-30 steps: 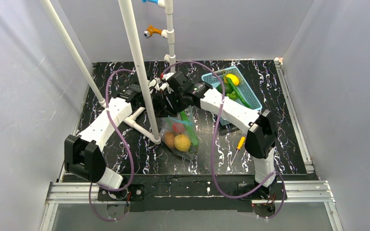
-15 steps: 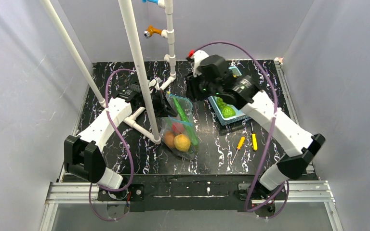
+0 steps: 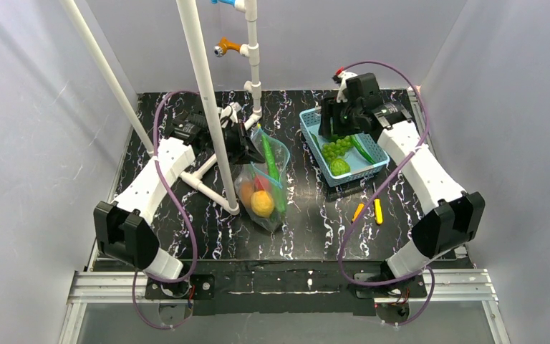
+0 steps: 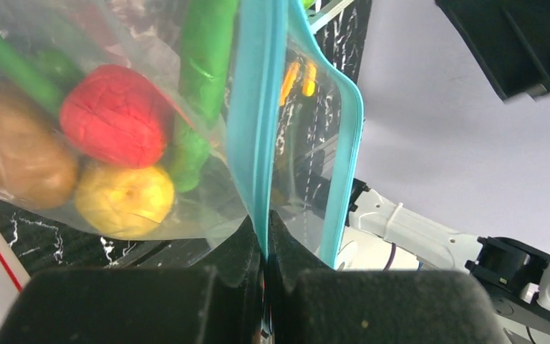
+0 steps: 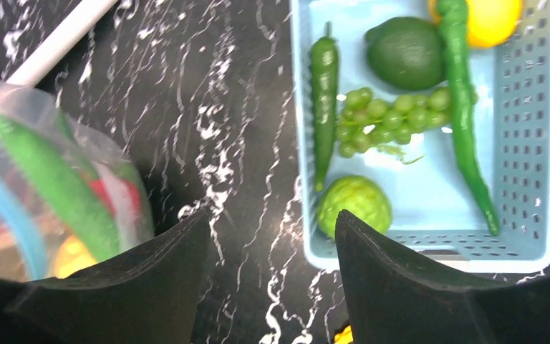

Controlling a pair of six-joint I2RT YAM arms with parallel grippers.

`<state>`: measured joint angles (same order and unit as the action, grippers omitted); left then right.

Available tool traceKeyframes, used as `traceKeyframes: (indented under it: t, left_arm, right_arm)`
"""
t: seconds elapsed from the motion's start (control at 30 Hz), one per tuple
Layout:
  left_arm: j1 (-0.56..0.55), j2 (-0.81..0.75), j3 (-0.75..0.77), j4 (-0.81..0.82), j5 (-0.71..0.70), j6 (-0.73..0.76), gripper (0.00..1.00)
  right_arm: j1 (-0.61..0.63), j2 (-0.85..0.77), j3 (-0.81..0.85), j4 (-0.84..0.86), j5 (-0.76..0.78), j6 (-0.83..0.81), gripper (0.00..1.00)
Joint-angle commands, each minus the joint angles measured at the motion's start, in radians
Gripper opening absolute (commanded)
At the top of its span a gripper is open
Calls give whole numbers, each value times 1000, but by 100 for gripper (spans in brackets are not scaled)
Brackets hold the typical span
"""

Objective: Place the food in the zip-top bag and seal the zipper
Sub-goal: Pick up the fake vegetable from the bin.

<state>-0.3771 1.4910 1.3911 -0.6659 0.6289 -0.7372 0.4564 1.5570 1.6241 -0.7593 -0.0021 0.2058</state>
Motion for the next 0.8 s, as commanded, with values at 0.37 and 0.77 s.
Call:
traceKeyframes:
  t: [0.37,0.77]
  left_arm:
    - [-3,85,109,-65,23,54,0]
    - [-3,89,107,-89,15,72,0]
  right_arm:
    - [-254,223,111,163,-34,-81,59]
    - [-362,392,201,130,-145,-188,55]
